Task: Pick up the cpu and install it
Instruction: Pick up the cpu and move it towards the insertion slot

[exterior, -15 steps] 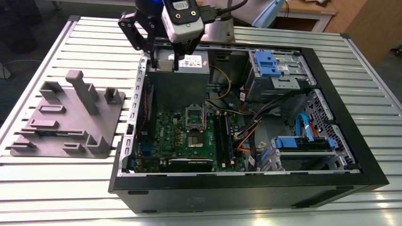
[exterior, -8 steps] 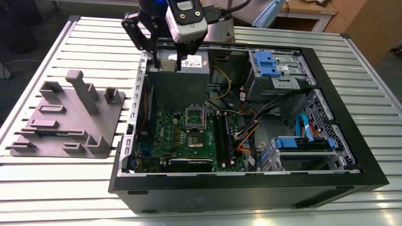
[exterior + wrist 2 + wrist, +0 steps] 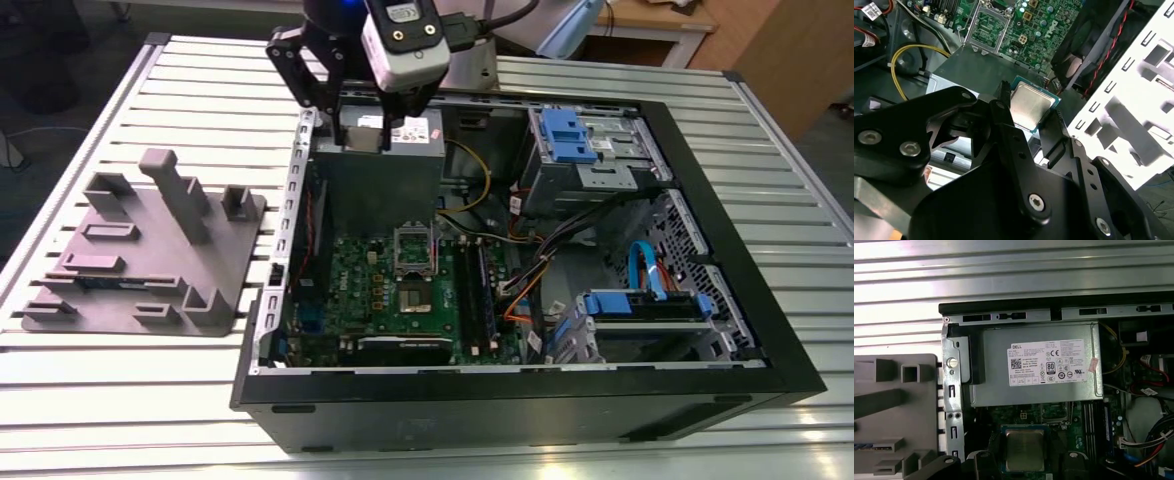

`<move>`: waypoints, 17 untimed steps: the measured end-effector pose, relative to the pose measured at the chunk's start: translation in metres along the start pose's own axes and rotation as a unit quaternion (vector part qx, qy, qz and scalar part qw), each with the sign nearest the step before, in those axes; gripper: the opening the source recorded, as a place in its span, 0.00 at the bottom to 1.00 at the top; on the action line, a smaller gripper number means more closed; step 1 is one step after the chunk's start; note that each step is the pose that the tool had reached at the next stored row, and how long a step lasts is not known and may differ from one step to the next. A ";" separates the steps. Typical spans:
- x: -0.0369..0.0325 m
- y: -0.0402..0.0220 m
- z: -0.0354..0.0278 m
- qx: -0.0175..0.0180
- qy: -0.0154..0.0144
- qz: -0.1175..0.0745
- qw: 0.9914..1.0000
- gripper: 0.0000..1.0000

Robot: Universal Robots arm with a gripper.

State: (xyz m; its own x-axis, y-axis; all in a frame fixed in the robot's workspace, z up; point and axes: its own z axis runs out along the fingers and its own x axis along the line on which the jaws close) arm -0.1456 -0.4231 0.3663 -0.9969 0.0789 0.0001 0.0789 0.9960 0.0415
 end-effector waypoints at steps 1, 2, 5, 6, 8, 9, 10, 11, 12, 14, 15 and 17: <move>-0.0007 0.0001 0.0000 0.000 0.000 0.000 1.000 0.47; -0.0015 0.0001 0.0000 0.000 0.000 0.000 1.000 0.47; -0.0036 0.0003 0.0001 0.000 0.000 0.000 1.000 0.47; -0.0044 0.0003 0.0000 0.000 0.000 0.000 1.000 0.47; -0.0058 0.0005 0.0001 0.000 0.000 0.000 1.000 0.47; -0.0065 0.0005 0.0000 0.000 0.000 0.000 1.000 0.47; -0.0072 0.0006 0.0000 0.000 0.000 0.000 1.000 0.47; -0.0080 0.0006 0.0000 0.000 0.000 0.000 1.000 0.47; -0.0087 0.0007 0.0000 0.000 0.000 0.000 1.000 0.47; -0.0102 0.0008 0.0001 0.000 0.000 0.000 1.000 0.47; -0.0109 0.0009 0.0001 0.000 0.000 0.000 1.000 0.47; -0.0123 0.0010 0.0001 0.000 0.000 0.000 1.000 0.47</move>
State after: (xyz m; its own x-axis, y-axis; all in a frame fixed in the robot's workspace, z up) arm -0.1332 -0.4231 0.3663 -0.9969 0.0789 0.0001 0.0789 0.9960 0.0416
